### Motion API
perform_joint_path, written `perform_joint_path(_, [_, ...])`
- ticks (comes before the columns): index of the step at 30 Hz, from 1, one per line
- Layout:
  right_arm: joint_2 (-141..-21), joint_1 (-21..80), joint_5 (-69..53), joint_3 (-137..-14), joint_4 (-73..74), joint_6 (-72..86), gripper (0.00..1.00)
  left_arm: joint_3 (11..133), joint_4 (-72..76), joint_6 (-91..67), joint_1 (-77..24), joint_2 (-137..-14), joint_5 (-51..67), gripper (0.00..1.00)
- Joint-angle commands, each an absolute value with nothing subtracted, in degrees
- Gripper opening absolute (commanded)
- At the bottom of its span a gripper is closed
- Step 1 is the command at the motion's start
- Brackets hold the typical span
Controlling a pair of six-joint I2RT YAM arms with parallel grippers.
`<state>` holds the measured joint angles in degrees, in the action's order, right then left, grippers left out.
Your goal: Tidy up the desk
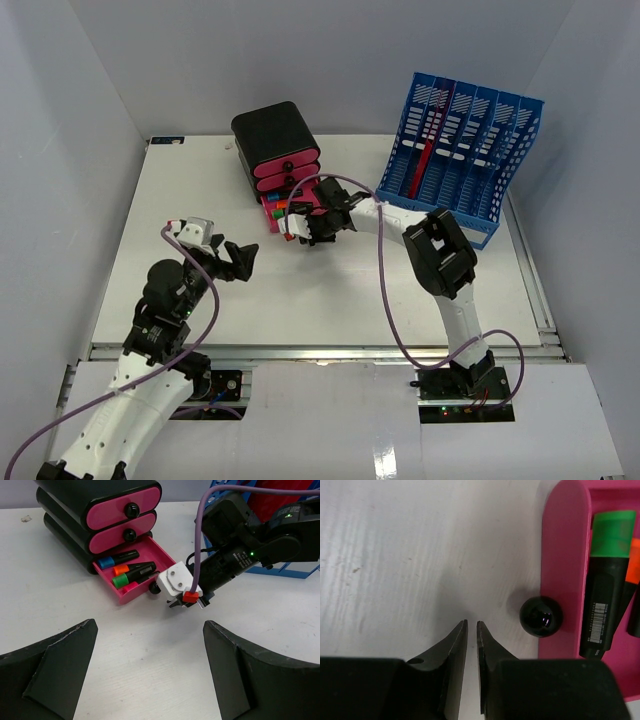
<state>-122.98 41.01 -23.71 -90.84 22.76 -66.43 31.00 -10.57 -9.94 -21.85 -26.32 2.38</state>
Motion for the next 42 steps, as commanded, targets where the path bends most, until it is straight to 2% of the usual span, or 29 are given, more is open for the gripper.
perform_joint_path(1, [-124.99,41.31,-18.01,-93.69,16.94,-63.01,0.21,31.38,-11.25,-10.11,-21.53,-23.98,-1.48,0.98])
perform_joint_path(13, [-130.57,41.72,-10.90,-95.90,4.44,-61.64,0.36,31.11,-11.48,-10.37,-21.56,-22.27,-3.43,0.98])
perform_joint_path(25, [-135.09,41.40,-7.75,-102.48,-0.95,-61.31,0.68,30.85,-11.20,-10.71,-21.55,-21.80,-2.60,0.98])
perform_joint_path(34, [-137.88,40.96,-6.24,-105.90,-1.94,-60.21,0.86,30.50,-10.81,-10.81,-21.53,-22.15,-1.58,0.98])
perform_joint_path(42, [-136.68,40.68,-7.16,-104.51,-1.85,-59.55,0.91,30.40,-11.06,-11.07,-21.62,-21.26,-1.00,0.98])
